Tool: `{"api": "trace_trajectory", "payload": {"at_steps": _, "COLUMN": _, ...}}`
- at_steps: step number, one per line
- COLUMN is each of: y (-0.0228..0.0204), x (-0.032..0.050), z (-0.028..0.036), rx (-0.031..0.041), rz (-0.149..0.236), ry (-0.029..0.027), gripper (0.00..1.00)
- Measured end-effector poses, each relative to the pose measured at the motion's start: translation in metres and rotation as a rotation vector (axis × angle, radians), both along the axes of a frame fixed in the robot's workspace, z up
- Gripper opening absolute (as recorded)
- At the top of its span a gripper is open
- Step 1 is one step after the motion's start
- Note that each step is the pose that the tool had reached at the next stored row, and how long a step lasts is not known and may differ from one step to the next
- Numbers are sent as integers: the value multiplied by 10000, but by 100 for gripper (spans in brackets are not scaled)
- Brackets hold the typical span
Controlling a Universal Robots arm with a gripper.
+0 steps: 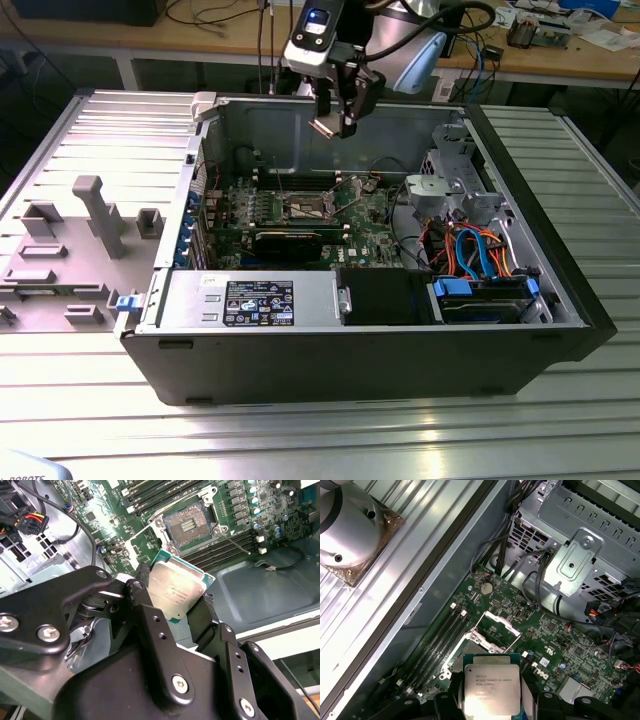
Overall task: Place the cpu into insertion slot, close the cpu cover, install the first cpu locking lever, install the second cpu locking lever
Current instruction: 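Place the cpu into insertion slot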
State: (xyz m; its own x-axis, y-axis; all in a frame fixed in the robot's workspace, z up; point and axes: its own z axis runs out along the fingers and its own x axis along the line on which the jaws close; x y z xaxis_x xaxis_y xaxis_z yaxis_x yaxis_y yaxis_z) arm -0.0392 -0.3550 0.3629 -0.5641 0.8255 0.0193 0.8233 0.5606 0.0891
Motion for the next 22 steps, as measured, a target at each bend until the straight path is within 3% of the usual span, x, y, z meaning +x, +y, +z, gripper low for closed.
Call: {"api": "trace_trajectory", "payload": {"at_steps": 22, "y": 0, "x": 0, "z": -2, "rx": -1, "rz": -465, "ry": 0, "gripper": 55}}
